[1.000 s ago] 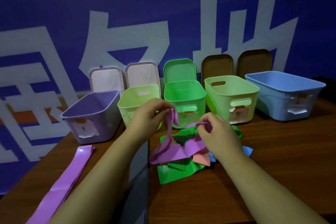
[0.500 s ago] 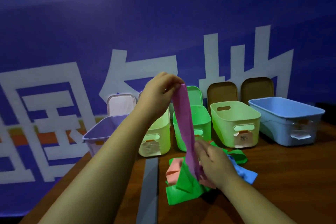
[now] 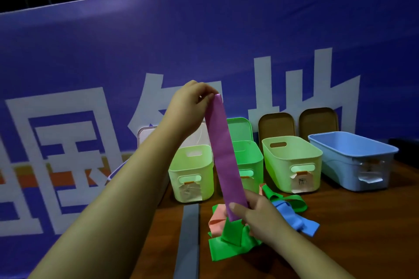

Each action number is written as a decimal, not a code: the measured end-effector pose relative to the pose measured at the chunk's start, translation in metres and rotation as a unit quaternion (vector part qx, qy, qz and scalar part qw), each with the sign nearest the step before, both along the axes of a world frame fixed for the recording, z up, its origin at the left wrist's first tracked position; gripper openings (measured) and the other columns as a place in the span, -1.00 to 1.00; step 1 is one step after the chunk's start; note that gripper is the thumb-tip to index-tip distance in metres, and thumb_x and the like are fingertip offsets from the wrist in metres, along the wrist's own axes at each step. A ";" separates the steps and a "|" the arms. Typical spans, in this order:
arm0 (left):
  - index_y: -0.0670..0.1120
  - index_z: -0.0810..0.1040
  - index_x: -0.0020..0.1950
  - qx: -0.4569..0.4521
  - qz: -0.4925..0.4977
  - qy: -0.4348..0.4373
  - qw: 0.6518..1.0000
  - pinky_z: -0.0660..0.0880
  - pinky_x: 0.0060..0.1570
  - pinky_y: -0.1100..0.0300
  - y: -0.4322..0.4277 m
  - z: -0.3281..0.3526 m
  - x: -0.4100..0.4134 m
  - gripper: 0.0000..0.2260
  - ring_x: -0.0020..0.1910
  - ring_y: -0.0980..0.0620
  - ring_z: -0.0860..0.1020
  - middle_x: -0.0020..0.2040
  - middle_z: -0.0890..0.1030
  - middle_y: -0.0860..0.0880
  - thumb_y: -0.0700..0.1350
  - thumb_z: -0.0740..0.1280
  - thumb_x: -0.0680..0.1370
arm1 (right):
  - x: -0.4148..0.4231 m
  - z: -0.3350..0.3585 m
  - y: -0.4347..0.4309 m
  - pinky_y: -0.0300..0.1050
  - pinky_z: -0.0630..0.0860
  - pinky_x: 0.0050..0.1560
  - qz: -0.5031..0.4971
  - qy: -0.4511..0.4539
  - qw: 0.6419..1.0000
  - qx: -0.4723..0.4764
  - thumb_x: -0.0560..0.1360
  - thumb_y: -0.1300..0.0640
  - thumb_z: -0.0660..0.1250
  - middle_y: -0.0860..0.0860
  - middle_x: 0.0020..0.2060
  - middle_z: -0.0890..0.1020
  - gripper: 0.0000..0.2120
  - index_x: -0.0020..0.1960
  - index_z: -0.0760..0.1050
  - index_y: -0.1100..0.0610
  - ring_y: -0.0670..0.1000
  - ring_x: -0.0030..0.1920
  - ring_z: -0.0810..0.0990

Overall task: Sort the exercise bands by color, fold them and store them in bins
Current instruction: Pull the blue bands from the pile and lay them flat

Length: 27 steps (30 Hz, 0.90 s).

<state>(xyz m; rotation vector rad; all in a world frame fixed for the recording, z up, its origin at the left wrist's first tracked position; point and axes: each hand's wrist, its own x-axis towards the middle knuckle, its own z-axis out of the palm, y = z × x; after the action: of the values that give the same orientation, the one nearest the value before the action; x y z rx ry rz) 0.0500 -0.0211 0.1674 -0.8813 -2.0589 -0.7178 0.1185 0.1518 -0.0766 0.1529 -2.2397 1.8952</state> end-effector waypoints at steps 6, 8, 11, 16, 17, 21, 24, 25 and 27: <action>-0.03 0.68 0.22 0.007 0.030 -0.026 0.999 0.59 0.11 0.05 -0.017 0.000 -0.004 -0.81 0.06 -0.01 0.57 0.06 0.58 0.03 -0.13 0.29 0.72 | 0.006 -0.005 0.001 -0.11 0.60 -0.14 0.011 -0.003 0.998 0.064 0.66 0.11 0.42 -0.05 -0.08 0.78 -0.88 0.17 0.68 -0.03 -0.11 -0.17 0.68; -0.05 0.68 0.22 0.024 0.036 -0.044 0.998 0.62 0.13 0.01 -0.022 -0.002 -0.004 -0.81 0.07 -0.03 0.59 0.08 0.59 0.01 -0.14 0.28 0.73 | 0.007 -0.007 0.000 -0.09 0.59 -0.15 0.007 0.001 0.999 0.044 0.64 0.13 0.45 -0.03 -0.10 0.78 -0.90 0.13 0.69 0.00 -0.09 -0.19 0.68; -0.09 0.67 0.24 0.040 0.043 -0.071 0.996 0.65 0.08 0.03 -0.029 -0.005 -0.003 -0.79 0.06 -0.07 0.62 0.08 0.61 -0.01 -0.15 0.25 0.74 | 0.008 -0.010 0.001 -0.07 0.59 -0.17 0.009 0.001 1.000 0.012 0.62 0.15 0.48 0.03 -0.10 0.78 -0.91 0.12 0.69 0.05 -0.04 -0.19 0.68; -0.11 0.69 0.22 0.080 0.044 -0.112 0.989 0.69 0.07 -0.07 -0.039 -0.007 -0.004 -0.79 0.02 -0.12 0.67 0.08 0.68 -0.08 -0.17 0.26 0.73 | 0.012 -0.011 0.001 -0.07 0.61 -0.13 0.012 0.012 1.000 0.015 0.60 0.16 0.50 0.06 -0.10 0.78 -0.88 0.12 0.69 0.04 -0.03 -0.17 0.69; -0.12 0.69 0.22 0.086 0.045 -0.119 0.988 0.69 0.08 -0.10 -0.040 -0.008 -0.004 -0.79 0.02 -0.13 0.67 0.08 0.69 -0.09 -0.17 0.26 0.73 | 0.013 -0.011 0.001 -0.07 0.62 -0.12 0.011 0.013 1.000 0.013 0.59 0.16 0.51 0.05 -0.09 0.78 -0.87 0.13 0.69 0.03 -0.02 -0.16 0.70; -0.14 0.68 0.25 0.107 0.059 -0.148 0.981 0.68 0.12 -0.11 -0.043 -0.011 -0.003 -0.78 0.03 -0.14 0.67 0.07 0.69 -0.11 -0.18 0.25 0.74 | 0.013 -0.015 0.000 -0.05 0.61 -0.11 0.010 0.010 1.000 -0.022 0.58 0.17 0.52 0.06 -0.11 0.78 -0.87 0.12 0.68 0.06 -0.02 -0.16 0.70; -0.14 0.66 0.26 0.108 0.083 -0.172 0.976 0.65 0.16 -0.16 -0.050 -0.015 -0.007 -0.76 0.06 -0.17 0.67 0.09 0.69 -0.14 -0.18 0.21 0.74 | 0.011 -0.015 -0.003 -0.12 0.55 -0.22 -0.007 -0.013 0.996 -0.093 0.58 0.21 0.51 0.05 -0.17 0.75 -0.85 0.15 0.66 0.14 -0.07 -0.25 0.66; -0.15 0.65 0.27 0.111 0.089 -0.187 0.972 0.65 0.16 -0.17 -0.054 -0.018 -0.009 -0.75 0.07 -0.19 0.67 0.11 0.68 -0.16 -0.19 0.19 0.74 | 0.010 -0.014 -0.004 -0.11 0.53 -0.24 -0.012 -0.027 0.990 -0.139 0.58 0.21 0.51 0.08 -0.16 0.74 -0.83 0.16 0.65 0.17 -0.05 -0.27 0.64; -0.17 0.63 0.28 0.138 0.088 -0.231 0.959 0.68 0.11 -0.15 -0.064 -0.026 -0.012 -0.74 0.05 -0.22 0.68 0.13 0.67 -0.22 -0.23 0.17 0.74 | 0.008 -0.012 -0.002 -0.10 0.48 -0.29 -0.030 -0.065 0.973 -0.218 0.59 0.19 0.50 0.08 -0.20 0.71 -0.82 0.17 0.64 0.18 -0.02 -0.32 0.60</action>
<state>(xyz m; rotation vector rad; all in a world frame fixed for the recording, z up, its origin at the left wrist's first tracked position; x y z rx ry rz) 0.0381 -0.0846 0.1413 -0.3874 -2.3221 -1.1623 0.1260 0.1500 -0.0885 -0.1077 -1.8127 2.3648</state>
